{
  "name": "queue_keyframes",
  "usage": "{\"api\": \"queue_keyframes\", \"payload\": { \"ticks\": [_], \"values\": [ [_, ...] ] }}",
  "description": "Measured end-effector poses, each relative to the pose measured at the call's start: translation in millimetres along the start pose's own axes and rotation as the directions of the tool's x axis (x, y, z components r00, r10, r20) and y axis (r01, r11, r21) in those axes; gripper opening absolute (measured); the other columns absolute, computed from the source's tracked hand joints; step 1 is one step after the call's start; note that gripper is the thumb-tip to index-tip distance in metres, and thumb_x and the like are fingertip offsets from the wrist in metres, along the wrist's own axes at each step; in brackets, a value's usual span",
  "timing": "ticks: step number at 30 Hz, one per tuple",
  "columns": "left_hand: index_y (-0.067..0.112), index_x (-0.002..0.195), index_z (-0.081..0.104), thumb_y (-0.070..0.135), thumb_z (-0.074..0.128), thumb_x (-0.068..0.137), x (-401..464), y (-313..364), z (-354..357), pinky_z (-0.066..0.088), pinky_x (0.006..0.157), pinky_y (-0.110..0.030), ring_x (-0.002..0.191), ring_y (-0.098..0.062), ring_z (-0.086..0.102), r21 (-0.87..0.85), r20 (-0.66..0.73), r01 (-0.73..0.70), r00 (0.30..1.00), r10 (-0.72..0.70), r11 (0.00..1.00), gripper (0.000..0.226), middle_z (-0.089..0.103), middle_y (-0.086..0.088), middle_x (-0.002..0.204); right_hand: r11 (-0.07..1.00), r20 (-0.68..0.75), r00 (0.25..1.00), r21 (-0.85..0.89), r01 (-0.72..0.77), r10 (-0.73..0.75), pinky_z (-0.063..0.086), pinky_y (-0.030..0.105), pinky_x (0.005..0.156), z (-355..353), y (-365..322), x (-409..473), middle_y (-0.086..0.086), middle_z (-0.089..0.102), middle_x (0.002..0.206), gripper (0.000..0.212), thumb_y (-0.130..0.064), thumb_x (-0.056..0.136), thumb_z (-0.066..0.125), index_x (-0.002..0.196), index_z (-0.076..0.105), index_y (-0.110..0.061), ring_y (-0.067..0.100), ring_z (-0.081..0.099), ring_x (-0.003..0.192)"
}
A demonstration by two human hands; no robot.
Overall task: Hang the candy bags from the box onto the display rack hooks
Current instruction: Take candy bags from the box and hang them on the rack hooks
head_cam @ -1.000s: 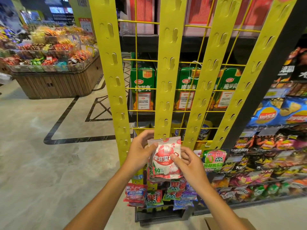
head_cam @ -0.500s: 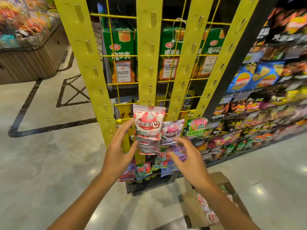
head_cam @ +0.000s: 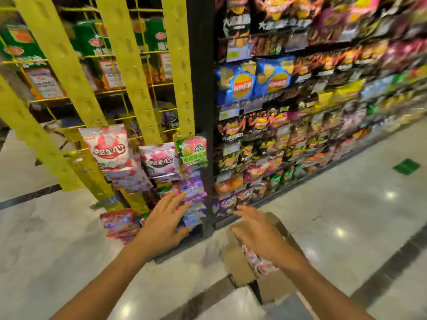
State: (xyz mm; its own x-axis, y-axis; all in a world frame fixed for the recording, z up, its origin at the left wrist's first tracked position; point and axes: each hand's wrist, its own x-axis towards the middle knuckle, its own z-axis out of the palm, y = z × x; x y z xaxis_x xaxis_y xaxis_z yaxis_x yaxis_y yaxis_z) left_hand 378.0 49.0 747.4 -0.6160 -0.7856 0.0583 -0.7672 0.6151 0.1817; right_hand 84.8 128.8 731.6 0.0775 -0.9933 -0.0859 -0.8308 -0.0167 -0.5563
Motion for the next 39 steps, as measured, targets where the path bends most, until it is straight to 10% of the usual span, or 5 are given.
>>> {"api": "queue_keyframes", "payload": {
  "ticks": [9, 21, 26, 32, 39],
  "values": [
    [0.024, 0.155, 0.032, 0.089, -0.004, 0.074, 61.2, 207.2, 116.9, 0.009, 0.124, -0.049, 0.154, -0.031, 0.007, -0.078, 0.405, -0.09, 0.907, 0.114, 0.993, 0.11, 0.012, -0.004, 0.167, 0.937, 0.037, 0.936, -0.011, -0.349, 0.35, 0.035, 0.033, 0.114, -56.5, 207.4, -148.8, -0.012, 0.047, 0.148, 0.068, -0.073, 0.089, 0.049, 0.143, 0.049, -0.034, 0.02, 0.044, 0.138],
    [0.015, 0.15, 0.039, 0.068, 0.023, 0.078, 172.9, 245.3, 205.0, 0.026, 0.118, -0.042, 0.145, -0.034, 0.036, -0.121, 0.477, -0.059, 0.872, 0.11, 0.991, 0.091, 0.035, -0.011, 0.158, 0.783, 0.243, 0.792, 0.16, -0.602, 0.56, 0.034, 0.022, 0.109, -70.4, 314.8, -120.0, 0.002, 0.042, 0.155, 0.069, -0.048, 0.094, 0.062, 0.153, 0.033, -0.025, 0.02, 0.044, 0.137],
    [0.014, 0.155, 0.032, 0.074, 0.017, 0.072, 228.7, 246.0, 250.8, 0.016, 0.122, -0.039, 0.151, -0.031, 0.021, -0.263, 0.538, 0.107, 0.841, 0.054, 0.959, 0.103, 0.026, -0.009, 0.162, 0.75, 0.263, 0.738, 0.073, -0.657, 0.621, 0.03, 0.022, 0.112, -76.1, 364.8, -89.1, 0.001, 0.041, 0.154, 0.061, -0.044, 0.097, 0.059, 0.15, 0.038, -0.021, 0.019, 0.042, 0.139],
    [0.016, 0.126, 0.058, 0.055, 0.044, 0.078, 252.2, 231.9, 336.5, 0.056, 0.088, -0.037, 0.108, -0.031, 0.068, -0.217, 0.622, 0.274, 0.778, -0.084, 0.937, 0.063, 0.07, -0.013, 0.12, 0.74, 0.372, 0.69, 0.014, -0.673, 0.621, 0.031, 0.022, 0.11, -72.7, 440.7, -27.5, 0.0, 0.044, 0.153, 0.057, -0.037, 0.098, 0.06, 0.148, 0.042, -0.018, 0.019, 0.043, 0.139],
    [0.015, 0.145, 0.048, 0.039, 0.054, 0.089, 285.7, 252.3, 446.5, 0.037, 0.113, -0.047, 0.14, -0.025, 0.035, -0.26, 0.54, 0.518, 0.778, -0.322, 0.815, 0.061, 0.047, -0.007, 0.15, 0.761, 0.578, 0.594, -0.073, -0.644, 0.559, 0.035, 0.014, 0.098, 47.4, 586.9, 64.8, 0.003, 0.059, 0.137, 0.048, -0.031, 0.095, 0.065, 0.139, 0.053, -0.014, 0.022, 0.057, 0.127]
  ]
}}
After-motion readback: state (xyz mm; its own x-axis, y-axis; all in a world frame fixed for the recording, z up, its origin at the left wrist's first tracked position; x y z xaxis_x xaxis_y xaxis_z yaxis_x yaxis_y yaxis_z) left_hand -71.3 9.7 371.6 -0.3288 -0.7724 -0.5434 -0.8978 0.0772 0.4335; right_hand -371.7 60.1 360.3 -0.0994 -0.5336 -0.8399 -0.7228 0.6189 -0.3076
